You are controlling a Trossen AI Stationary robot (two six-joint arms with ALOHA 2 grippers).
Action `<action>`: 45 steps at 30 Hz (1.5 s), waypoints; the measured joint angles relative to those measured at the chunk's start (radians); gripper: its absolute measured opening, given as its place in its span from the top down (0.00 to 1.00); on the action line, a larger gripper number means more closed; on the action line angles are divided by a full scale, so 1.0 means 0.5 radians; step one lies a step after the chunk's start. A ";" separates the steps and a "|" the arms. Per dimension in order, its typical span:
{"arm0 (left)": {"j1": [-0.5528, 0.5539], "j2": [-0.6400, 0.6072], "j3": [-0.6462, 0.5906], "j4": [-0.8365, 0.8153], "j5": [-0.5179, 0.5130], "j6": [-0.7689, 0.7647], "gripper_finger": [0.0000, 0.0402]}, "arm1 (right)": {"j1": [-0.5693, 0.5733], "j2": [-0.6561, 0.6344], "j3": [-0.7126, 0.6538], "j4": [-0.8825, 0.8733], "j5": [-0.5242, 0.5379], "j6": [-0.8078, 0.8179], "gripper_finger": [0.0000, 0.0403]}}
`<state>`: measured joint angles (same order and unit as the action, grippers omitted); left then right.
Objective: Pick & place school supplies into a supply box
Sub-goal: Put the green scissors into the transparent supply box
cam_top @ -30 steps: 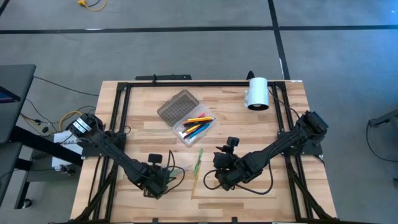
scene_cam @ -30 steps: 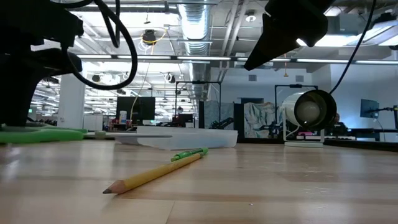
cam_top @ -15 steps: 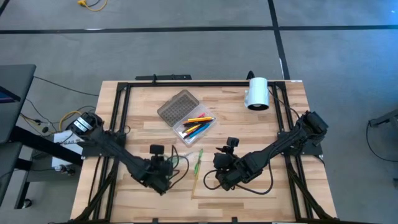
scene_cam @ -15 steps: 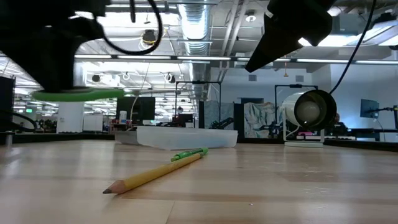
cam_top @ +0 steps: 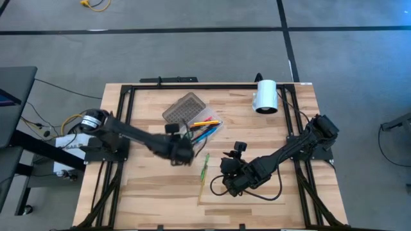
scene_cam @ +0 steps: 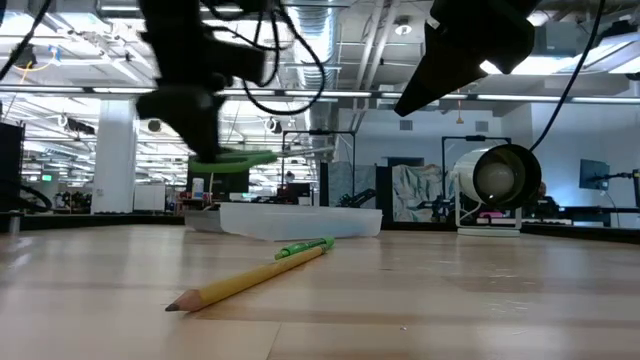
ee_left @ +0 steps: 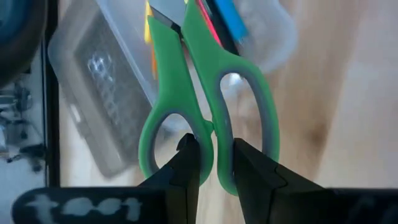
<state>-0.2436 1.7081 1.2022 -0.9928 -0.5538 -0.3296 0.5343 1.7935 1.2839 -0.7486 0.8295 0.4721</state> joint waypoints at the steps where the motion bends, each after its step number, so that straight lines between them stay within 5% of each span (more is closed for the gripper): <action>1: 0.054 0.000 0.000 0.068 0.024 0.062 0.83 | 0.000 0.000 0.000 0.000 0.000 0.000 0.71; 8: 0.418 0.000 0.001 0.600 0.368 0.459 0.83 | 0.000 0.000 0.000 -0.003 0.000 -0.001 0.71; 16: 0.635 0.064 0.000 0.780 0.674 0.595 0.83 | 0.000 0.000 0.000 -0.054 0.006 0.000 0.71; 31: 0.721 0.154 -0.003 0.732 0.733 0.621 0.70 | -0.013 0.000 -0.001 -0.086 0.014 0.000 0.71; 45: 0.721 0.154 -0.004 0.806 0.727 0.737 0.69 | -0.013 0.000 -0.001 -0.084 0.014 0.000 0.71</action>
<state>0.1169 1.7851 1.2003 -0.5899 -0.1901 0.0387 0.5278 1.7935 1.2835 -0.7907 0.8364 0.4721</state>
